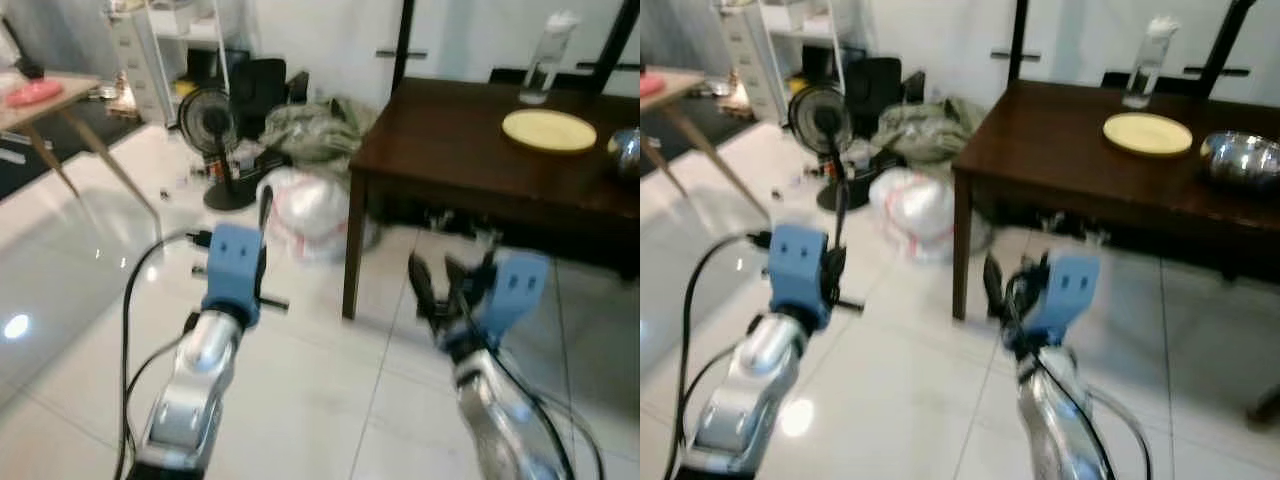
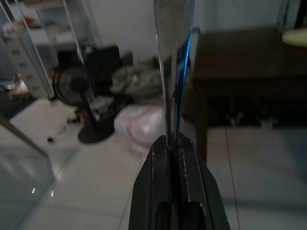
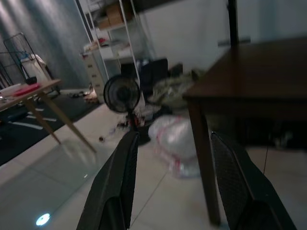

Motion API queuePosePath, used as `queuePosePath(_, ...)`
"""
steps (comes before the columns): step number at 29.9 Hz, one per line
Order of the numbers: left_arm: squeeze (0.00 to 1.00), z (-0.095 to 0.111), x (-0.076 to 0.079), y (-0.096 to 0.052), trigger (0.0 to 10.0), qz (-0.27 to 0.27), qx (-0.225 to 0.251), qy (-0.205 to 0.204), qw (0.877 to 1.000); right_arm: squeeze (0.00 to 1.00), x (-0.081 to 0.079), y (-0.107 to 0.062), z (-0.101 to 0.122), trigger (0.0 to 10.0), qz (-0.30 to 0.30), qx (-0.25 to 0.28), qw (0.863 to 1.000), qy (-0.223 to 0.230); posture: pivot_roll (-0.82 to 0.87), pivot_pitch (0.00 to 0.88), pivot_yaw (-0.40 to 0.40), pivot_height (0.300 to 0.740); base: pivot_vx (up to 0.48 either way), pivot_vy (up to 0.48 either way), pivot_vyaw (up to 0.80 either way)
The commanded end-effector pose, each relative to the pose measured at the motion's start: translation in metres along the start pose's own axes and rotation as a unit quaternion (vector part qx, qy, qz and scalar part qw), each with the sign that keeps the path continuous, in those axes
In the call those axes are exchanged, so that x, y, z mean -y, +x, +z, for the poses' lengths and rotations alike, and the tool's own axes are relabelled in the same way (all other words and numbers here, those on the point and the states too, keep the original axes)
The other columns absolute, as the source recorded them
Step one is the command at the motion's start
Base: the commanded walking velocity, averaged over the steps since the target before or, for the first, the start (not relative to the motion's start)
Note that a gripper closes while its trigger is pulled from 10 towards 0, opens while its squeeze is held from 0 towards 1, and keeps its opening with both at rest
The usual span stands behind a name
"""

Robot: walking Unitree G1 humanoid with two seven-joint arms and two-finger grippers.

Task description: Setting the table

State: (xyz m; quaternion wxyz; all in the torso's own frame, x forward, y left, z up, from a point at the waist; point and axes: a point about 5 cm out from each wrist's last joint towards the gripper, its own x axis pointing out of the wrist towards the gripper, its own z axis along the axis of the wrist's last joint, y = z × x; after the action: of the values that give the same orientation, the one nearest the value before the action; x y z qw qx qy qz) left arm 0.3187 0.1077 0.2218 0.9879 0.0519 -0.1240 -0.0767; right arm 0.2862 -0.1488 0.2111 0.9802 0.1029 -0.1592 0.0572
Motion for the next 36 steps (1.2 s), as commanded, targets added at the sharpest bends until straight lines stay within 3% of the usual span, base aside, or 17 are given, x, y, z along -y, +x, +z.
queuePosePath(1,0.0,-0.0145,-0.0079,-0.0047,10.0,0.015,-0.032,0.006,0.999,0.0,-0.0062,-0.0007,-0.008,10.0,0.008,-0.018,1.0,0.009,-0.05,0.08,0.136,0.74,0.48,0.0,0.0)
queuePosePath(36,0.0,-0.0135,-0.0078,-0.0053,10.0,0.012,-0.028,0.014,0.999,0.0,-0.0083,-0.0013,-0.0084,10.0,0.011,-0.02,1.0,0.013,-0.04,0.089,0.136,0.74,0.427,0.0,0.0)
